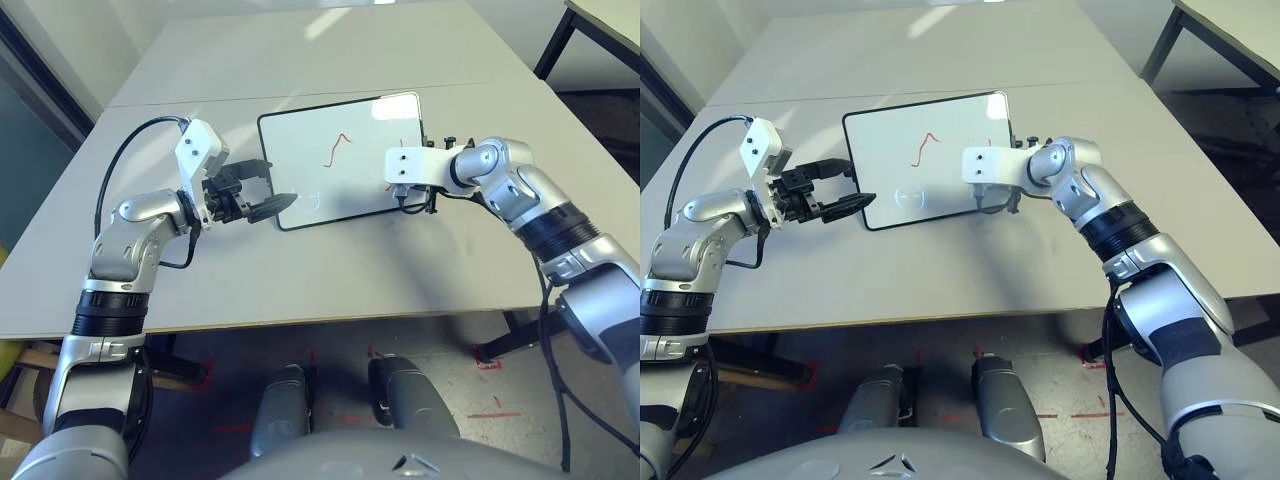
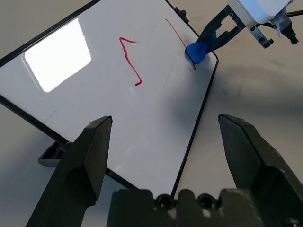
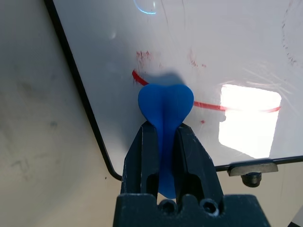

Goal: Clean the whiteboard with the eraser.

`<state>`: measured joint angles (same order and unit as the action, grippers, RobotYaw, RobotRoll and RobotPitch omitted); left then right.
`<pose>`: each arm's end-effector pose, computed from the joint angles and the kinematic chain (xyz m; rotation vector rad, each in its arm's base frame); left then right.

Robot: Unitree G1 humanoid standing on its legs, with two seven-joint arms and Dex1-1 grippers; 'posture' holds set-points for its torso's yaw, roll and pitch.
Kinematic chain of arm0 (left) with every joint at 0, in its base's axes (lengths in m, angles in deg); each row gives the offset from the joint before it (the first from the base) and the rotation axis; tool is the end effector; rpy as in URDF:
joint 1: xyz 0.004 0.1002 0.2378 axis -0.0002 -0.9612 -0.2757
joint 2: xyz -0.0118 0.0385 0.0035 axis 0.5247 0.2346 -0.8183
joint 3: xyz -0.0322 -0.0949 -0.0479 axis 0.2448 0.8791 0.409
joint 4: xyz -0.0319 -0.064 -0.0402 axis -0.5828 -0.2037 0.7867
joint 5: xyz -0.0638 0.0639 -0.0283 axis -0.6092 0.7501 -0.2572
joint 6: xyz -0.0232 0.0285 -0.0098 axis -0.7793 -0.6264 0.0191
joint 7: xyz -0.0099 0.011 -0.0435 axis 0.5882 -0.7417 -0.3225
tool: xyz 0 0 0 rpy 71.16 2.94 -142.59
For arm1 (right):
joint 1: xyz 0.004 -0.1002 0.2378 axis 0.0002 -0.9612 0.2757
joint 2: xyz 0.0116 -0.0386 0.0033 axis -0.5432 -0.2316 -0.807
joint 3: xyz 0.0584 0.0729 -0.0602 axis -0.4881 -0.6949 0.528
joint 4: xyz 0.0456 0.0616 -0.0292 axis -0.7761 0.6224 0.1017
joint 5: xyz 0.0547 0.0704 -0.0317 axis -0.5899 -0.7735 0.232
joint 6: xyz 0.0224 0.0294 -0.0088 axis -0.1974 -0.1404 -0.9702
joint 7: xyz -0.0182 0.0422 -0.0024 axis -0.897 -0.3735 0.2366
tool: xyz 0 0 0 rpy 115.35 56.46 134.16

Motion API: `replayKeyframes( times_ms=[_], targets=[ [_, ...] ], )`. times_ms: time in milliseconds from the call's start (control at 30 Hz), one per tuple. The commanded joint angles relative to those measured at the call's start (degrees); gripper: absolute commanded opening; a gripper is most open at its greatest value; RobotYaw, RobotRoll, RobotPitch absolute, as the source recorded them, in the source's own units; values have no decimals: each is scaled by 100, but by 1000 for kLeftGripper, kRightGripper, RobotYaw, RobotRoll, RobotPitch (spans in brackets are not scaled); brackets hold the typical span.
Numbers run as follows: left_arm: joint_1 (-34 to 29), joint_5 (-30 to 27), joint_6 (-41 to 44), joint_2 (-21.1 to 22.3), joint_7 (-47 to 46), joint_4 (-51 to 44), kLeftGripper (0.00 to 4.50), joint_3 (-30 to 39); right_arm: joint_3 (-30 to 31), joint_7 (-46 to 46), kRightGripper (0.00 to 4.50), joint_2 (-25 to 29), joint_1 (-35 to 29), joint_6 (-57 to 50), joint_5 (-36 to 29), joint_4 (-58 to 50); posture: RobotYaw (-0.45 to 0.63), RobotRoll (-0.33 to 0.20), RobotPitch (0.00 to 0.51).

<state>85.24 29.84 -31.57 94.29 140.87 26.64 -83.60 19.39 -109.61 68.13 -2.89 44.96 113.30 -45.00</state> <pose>0.2728 0.2533 0.1630 0.2039 0.0920 -0.9312 0.3415 -0.1537 0.1859 -1.2489 0.3861 0.8685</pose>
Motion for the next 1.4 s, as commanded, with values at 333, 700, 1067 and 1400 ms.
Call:
replayKeyframes(
  times_ms=[333,700,1067,1400],
  targets=[
    [-43,71,-95,63,66,8,4500,3,42,216,203,-289,-138,161,253,-285,-126,0,97],
    [-12,90,-158,52,109,103,4500,-17,7,162,197,-136,-272,129,419,-156,-127,0,97],
    [-23,98,-163,44,123,93,4500,-22,-5,153,197,228,-342,249,468,66,-131,0,98],
    [21,101,-125,29,124,79,4500,-51,-29,233,197,439,-462,316,506,196,-135,0,97]
  ],
)
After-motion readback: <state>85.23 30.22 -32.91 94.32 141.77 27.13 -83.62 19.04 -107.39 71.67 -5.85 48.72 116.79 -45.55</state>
